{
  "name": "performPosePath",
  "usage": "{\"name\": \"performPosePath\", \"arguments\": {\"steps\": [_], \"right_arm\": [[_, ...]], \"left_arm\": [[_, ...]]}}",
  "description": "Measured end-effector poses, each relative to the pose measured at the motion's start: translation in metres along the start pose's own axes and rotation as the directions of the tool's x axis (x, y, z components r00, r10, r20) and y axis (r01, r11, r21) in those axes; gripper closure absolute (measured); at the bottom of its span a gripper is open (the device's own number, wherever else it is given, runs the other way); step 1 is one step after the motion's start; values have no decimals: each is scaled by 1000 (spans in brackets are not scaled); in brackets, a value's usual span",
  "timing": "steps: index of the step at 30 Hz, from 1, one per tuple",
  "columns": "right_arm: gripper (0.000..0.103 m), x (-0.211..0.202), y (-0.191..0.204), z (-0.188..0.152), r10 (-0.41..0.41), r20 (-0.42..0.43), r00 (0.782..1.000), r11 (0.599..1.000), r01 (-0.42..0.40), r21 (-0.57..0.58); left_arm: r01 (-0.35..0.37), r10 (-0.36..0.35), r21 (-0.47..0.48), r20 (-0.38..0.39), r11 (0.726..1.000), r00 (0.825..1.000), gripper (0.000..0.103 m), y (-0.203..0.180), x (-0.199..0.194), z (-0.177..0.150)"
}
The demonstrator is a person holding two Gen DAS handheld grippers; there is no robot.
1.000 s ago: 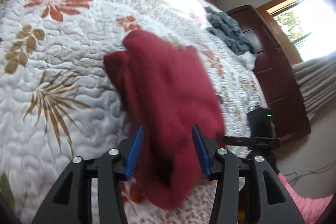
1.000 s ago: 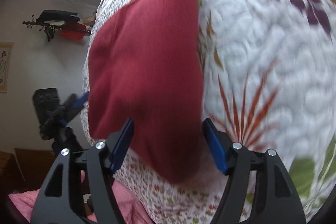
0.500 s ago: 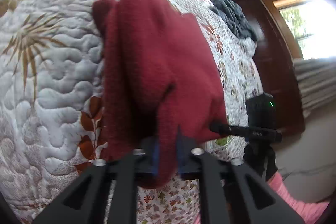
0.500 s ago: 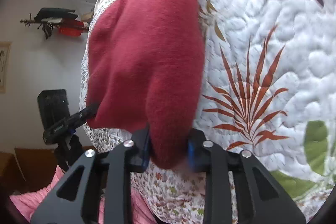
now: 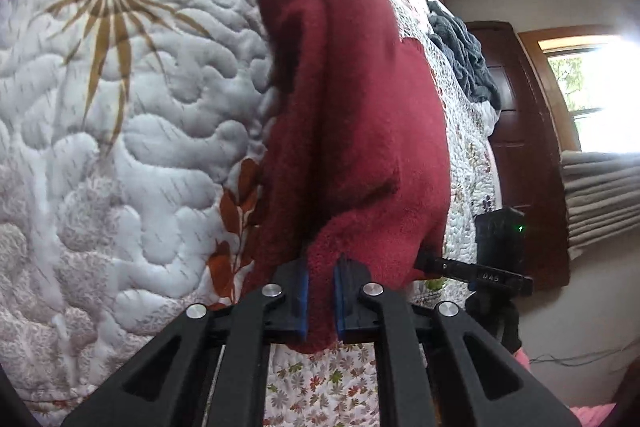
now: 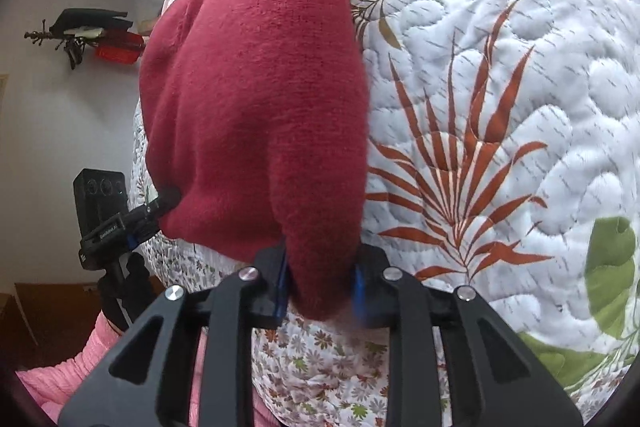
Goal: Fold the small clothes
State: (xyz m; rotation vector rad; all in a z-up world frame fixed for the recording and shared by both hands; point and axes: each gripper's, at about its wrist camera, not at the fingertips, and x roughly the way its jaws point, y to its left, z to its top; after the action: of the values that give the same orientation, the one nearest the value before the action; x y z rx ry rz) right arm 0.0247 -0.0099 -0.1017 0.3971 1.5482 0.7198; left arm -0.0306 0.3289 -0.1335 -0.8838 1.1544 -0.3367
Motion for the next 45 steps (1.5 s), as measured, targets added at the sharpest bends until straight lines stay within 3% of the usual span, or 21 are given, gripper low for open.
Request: {"name": "performPosePath", "arguments": {"steps": [2,4,7,8,10,12,15,22,25,29,31,33,40,45], "right_arm": [[74,-4,2,-1,-9,16,1000,1000,9,-5],[63,-10,9,-6,-39,38,999,999,39,-15],[50,-21,22,-13,-135,85,987,989,140,-53],[45,-24,27,-16,-156,99,983,985,162,-56],[28,-33,37,-24,-228,135,964,969,238,-69],[24,-41,49,-33,-307,164,937,942,324,-87],[16,-49,64,-43,-362,194,912,916,387,-106],[13,-66,82,-67,-451,247,857,863,490,-123],[13,-69,90,-78,-479,260,839,845,521,-124],[13,-74,104,-91,-480,278,832,842,526,-121],[12,-77,111,-97,-505,292,812,823,555,-119],[12,-81,118,-103,-518,308,798,812,572,-118],[8,-91,135,-119,-522,329,787,806,581,-112],[7,-96,142,-126,-534,334,777,798,594,-105]], "left_arm": [[-36,36,34,2,999,999,90,-9,-1,0],[-84,84,68,8,994,996,85,-20,-5,-1],[-180,179,126,22,976,984,70,-40,-10,-4],[-211,208,150,33,966,977,60,-47,-15,-7],[-269,264,174,55,947,963,49,-57,-21,-12],[-314,304,190,79,930,949,45,-67,-29,-18],[-341,329,187,94,921,940,40,-77,-39,-28],[-396,380,181,119,900,917,35,-96,-50,-48],[-454,432,187,151,871,889,28,-108,-57,-58],[-496,466,201,179,845,866,19,-123,-65,-67],[-528,496,202,189,825,847,16,-130,-68,-71],[-540,506,203,199,817,840,15,-135,-71,-75],[-599,557,203,232,775,798,14,-151,-77,-91],[-608,560,205,247,767,791,14,-160,-85,-102]]}}
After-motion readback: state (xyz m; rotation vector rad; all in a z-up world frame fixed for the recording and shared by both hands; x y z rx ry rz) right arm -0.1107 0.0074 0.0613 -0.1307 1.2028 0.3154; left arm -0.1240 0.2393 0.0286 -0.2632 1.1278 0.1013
